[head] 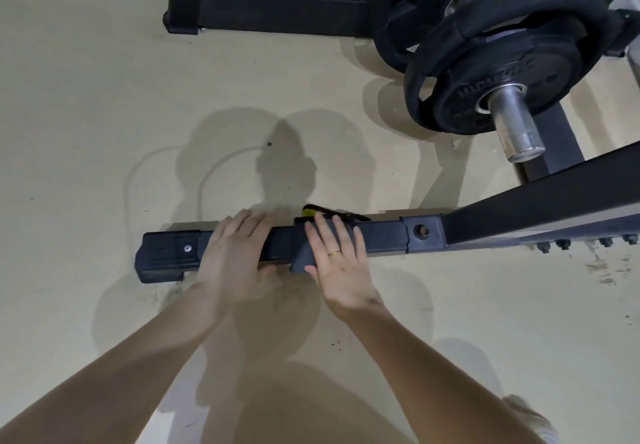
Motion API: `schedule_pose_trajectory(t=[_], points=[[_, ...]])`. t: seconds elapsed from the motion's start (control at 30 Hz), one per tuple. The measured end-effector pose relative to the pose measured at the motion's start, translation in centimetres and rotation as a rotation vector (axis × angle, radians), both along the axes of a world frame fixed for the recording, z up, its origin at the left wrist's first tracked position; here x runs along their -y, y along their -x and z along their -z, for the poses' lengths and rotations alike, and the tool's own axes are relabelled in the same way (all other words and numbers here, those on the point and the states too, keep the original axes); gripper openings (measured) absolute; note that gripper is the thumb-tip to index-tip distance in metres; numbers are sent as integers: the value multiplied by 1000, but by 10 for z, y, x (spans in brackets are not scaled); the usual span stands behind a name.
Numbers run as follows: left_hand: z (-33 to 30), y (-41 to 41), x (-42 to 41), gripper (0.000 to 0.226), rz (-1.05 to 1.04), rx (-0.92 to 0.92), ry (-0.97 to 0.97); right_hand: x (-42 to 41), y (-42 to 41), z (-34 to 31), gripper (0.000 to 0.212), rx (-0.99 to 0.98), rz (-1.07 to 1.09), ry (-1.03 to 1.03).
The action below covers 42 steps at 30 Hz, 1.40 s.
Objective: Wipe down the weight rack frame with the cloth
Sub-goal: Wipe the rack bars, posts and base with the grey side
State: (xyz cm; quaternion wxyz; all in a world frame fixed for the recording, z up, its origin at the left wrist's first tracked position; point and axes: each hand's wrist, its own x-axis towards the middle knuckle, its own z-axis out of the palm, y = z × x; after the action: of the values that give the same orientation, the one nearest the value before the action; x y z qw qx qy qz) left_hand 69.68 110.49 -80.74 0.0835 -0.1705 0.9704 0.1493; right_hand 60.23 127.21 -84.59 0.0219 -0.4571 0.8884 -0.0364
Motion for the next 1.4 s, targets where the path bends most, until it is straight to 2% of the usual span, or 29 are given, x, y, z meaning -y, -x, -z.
schedule_pose_trajectory(t=[0.1,0.17,0.23,0.3,0.37,0.43,0.53,0.6,0.7,0.73,0.83,0.97,1.0,1.07,1.17,1.3,1.4], points=[[3,-25,18,86,-41,42,44,30,-33,9,61,-119,-30,22],[6,-33,26,84,-42,31,37,49,-55,10,61,-118,-105,52],[9,-36,31,74,-64,-2,13,60,-57,11,51,-139,-182,95],[9,-36,31,63,-107,-21,-21,44,-39,13,45,-186,-182,51],[9,-38,30,59,-137,-24,-23,5,-15,13,51,-242,-46,-34],[8,-37,29,59,-155,-15,-41,-28,5,10,60,-246,180,-80],[6,-37,27,60,-157,7,-39,-16,-6,6,59,-184,371,-72],[4,-34,25,61,-162,43,-32,4,-18,7,58,-183,315,-36],[-1,-27,21,63,-138,117,15,-1,-5,1,64,-160,-18,-77],[-3,-24,19,69,-121,143,39,-13,9,-1,65,-168,-65,-100],[-10,-18,4,89,-83,162,74,-52,41,-8,62,-182,59,-144],[-15,3,-13,84,7,128,25,-45,27,0,62,-198,269,-68],[-16,11,-17,83,37,126,12,-36,20,3,61,-183,261,-46],[-17,27,-26,81,76,118,-13,-28,18,1,61,-137,104,-58],[-12,46,-36,72,119,113,-7,-52,52,-18,61,-104,-60,-144],[-6,59,-39,66,151,138,-14,-80,60,-21,61,-114,26,-152],[-5,63,-38,66,143,151,-50,-59,37,-9,61,-50,148,-127]])
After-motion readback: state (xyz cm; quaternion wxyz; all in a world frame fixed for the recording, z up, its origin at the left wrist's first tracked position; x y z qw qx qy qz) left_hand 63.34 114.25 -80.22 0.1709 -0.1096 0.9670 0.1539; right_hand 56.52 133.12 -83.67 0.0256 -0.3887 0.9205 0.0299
